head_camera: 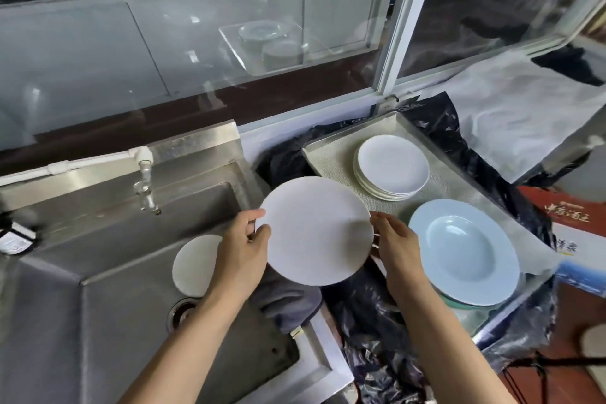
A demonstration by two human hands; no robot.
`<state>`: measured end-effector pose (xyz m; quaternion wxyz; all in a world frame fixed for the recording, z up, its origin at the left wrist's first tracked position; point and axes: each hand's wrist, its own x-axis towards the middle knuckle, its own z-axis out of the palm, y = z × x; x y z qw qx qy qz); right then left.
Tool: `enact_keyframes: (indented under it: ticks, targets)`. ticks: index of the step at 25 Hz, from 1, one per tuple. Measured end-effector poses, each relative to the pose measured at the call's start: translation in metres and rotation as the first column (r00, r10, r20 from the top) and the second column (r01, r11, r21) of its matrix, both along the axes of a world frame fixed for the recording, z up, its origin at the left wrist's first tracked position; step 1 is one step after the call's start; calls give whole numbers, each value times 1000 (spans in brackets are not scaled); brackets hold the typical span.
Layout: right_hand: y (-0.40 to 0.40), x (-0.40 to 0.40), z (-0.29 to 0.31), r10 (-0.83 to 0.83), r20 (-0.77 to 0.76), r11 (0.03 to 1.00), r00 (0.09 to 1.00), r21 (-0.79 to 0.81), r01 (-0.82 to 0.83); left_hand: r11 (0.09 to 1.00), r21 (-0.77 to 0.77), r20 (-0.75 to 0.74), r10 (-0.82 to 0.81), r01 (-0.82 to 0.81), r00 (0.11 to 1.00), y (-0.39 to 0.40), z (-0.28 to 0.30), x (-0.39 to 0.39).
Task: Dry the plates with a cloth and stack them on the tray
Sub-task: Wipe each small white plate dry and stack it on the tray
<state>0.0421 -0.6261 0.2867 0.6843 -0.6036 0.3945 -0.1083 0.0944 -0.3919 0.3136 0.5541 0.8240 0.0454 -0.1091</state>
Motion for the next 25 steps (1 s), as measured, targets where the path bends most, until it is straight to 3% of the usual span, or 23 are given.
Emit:
enact_keyframes:
  ticks: [13,25]
  targets:
    - [-199,72,-42,-43,-78,995,996,-95,36,998,-53,-158,-27,19,987,-206,-33,79]
    - [-281,153,-84,-45,-128,963,991,-271,9,999,-37,-174,-38,32,984,-300,-78,151]
